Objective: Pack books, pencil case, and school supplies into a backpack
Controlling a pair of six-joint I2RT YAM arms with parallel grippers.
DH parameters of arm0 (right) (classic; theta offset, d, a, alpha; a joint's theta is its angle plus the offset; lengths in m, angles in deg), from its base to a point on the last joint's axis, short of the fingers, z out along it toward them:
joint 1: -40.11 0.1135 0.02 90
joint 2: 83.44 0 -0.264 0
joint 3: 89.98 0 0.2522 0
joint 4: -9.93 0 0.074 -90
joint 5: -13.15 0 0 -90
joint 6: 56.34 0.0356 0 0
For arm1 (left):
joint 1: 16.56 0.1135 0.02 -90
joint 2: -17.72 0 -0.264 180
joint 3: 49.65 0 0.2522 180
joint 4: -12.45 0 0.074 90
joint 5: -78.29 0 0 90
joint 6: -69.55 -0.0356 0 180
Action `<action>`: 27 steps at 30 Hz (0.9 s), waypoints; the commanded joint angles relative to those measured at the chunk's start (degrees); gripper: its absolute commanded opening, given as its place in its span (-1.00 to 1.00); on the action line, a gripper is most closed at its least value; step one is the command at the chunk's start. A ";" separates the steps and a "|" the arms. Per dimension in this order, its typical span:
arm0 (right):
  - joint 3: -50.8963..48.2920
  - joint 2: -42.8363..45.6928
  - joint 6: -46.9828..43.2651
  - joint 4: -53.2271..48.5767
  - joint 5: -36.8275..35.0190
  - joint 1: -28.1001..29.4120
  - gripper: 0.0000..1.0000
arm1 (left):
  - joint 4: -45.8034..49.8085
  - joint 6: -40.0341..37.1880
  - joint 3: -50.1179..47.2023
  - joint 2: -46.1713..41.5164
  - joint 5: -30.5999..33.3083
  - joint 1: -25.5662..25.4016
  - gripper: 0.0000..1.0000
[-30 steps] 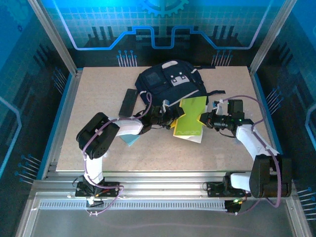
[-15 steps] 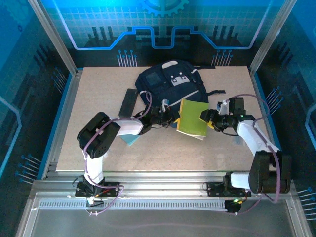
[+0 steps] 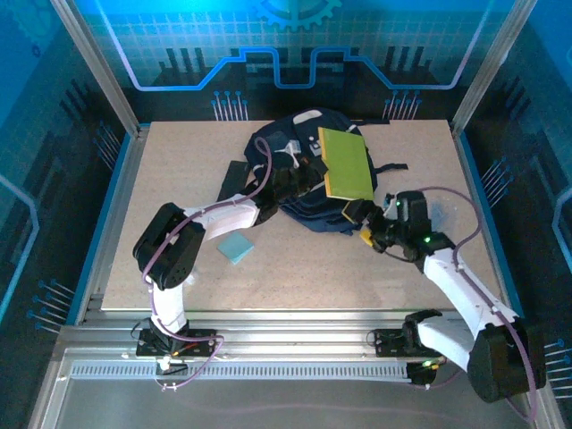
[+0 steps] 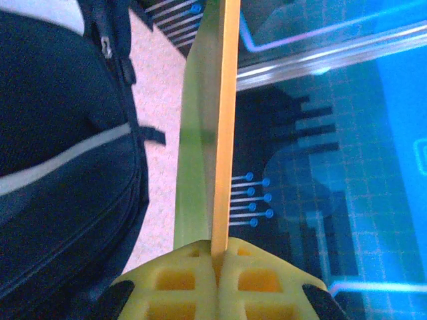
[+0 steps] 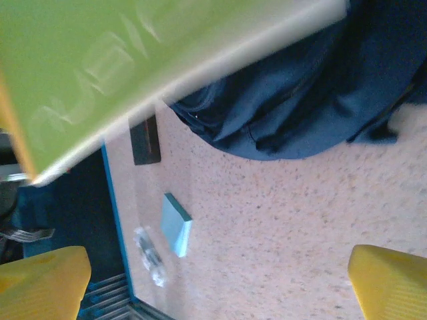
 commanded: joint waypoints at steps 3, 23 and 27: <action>-2.34 2.80 15.55 15.98 -14.29 6.26 1.00 | -5.73 3.11 1.10 -0.22 5.55 -0.25 -1.00; 1.99 -13.23 22.21 40.60 -20.53 8.06 -0.01 | -14.09 12.38 -9.34 -3.26 8.96 -2.86 -1.00; 3.19 -11.53 18.59 37.85 -21.09 7.13 -0.72 | -14.41 12.21 -9.81 -3.03 8.03 -2.96 -0.99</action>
